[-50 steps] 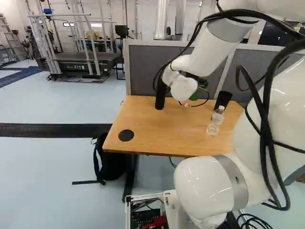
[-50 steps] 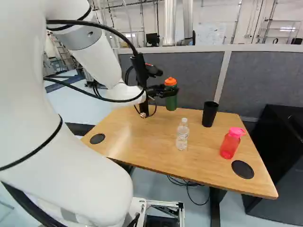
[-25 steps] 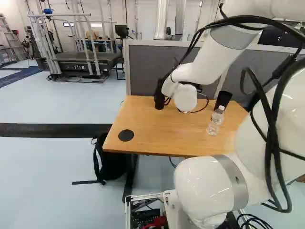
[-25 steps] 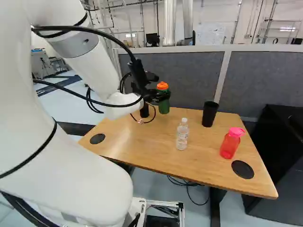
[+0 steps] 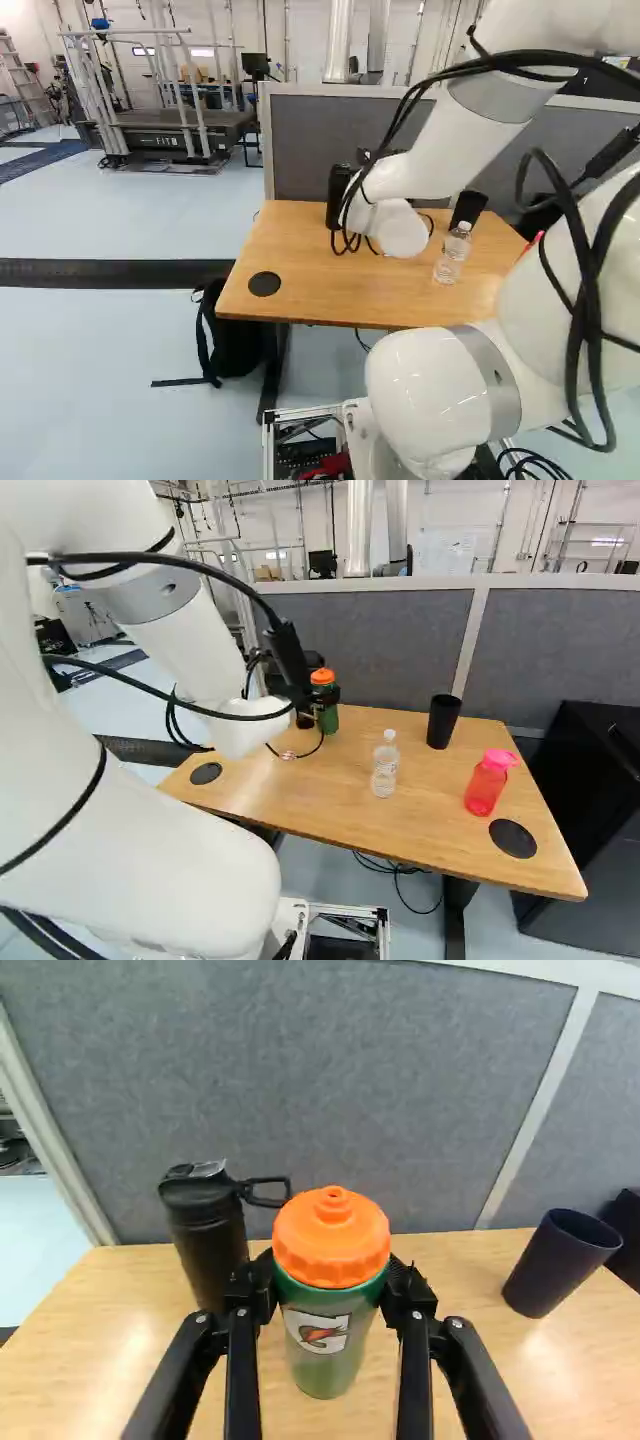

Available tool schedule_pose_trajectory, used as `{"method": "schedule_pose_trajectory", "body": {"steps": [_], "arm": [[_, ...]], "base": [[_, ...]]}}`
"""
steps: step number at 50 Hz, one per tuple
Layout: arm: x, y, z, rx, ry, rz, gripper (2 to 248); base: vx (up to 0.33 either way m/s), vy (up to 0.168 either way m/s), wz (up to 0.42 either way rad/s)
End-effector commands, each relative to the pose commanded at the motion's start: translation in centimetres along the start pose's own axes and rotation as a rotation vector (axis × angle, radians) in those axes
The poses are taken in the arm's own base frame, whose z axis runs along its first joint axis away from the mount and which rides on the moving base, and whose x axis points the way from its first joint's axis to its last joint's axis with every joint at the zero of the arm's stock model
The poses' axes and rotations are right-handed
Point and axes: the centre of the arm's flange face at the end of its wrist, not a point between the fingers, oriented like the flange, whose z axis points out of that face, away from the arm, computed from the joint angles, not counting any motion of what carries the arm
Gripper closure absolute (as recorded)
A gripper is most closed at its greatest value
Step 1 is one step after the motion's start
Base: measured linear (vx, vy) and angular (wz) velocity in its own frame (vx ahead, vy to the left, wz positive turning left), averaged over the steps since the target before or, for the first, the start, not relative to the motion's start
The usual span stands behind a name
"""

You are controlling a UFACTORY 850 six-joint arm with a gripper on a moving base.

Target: Pick up the green bottle from the table

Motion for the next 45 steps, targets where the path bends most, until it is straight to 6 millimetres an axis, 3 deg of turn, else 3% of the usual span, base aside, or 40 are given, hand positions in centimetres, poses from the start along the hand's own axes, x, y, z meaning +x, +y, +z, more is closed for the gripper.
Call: {"method": "schedule_pose_trajectory", "body": {"steps": [45], "arm": [[-4.2,-0.9,-3.6,0.209,-0.083,-0.050,128]], "base": [[0.000,0.000,0.000]]}}
